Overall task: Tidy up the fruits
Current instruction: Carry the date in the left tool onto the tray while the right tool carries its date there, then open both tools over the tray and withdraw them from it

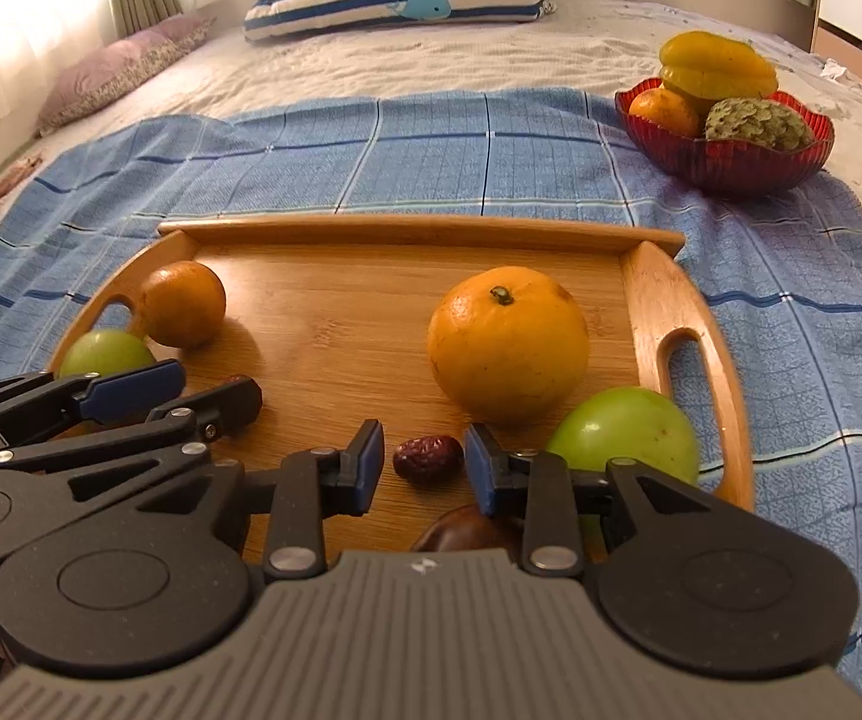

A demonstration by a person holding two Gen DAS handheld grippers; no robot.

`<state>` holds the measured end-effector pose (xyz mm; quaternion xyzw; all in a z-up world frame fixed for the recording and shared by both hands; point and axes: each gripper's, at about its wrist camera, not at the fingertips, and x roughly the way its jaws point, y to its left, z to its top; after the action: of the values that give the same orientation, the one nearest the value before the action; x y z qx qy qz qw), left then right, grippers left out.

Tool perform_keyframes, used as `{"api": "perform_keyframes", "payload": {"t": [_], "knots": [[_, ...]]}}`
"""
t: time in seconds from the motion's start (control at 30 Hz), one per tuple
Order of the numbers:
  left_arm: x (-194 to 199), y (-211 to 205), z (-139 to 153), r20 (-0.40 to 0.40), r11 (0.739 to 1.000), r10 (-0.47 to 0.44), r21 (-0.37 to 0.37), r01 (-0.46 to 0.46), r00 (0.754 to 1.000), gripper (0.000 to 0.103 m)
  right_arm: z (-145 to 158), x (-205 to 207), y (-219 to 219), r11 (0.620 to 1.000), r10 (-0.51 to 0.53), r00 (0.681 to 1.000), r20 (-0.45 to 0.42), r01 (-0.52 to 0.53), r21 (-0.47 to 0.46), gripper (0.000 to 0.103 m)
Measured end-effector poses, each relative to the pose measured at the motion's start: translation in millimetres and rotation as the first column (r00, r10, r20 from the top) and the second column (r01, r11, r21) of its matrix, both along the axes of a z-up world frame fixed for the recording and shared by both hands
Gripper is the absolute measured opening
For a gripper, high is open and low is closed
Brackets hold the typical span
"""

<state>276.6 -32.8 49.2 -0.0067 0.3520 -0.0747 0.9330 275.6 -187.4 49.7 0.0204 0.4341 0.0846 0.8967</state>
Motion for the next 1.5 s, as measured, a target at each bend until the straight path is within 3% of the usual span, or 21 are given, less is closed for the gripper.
{"api": "perform_keyframes", "payload": {"t": [0.37, 0.67, 0.9, 1.2, 1.5], "knots": [[-45, 13, 23, 0.079, 1.000, 0.014, -0.006, -0.013, 0.997, 0.071, 27, -43, -6, 1.000, 0.001, 0.990, 0.144, -0.004, 0.021, 0.062], [-89, 19, 32, 0.105, 1.000, 0.021, 0.008, -0.022, 0.994, 0.082, 39, -93, -5, 1.000, -0.006, 0.960, 0.280, 0.004, 0.008, 0.070], [-126, 22, 28, 0.124, 0.999, 0.025, 0.025, -0.029, 0.992, 0.085, 30, -136, 0, 0.999, -0.002, 0.932, 0.363, 0.014, -0.030, 0.074], [-154, 29, 15, 0.113, 0.998, 0.058, -0.005, -0.058, 0.992, 0.087, 15, -176, 5, 0.997, 0.009, 0.908, 0.420, 0.026, -0.078, 0.080], [-164, 29, -18, 0.081, 0.995, 0.086, 0.038, -0.089, 0.993, 0.088, -14, -191, -1, 0.994, -0.033, 0.922, 0.386, 0.070, -0.083, 0.087]]}}
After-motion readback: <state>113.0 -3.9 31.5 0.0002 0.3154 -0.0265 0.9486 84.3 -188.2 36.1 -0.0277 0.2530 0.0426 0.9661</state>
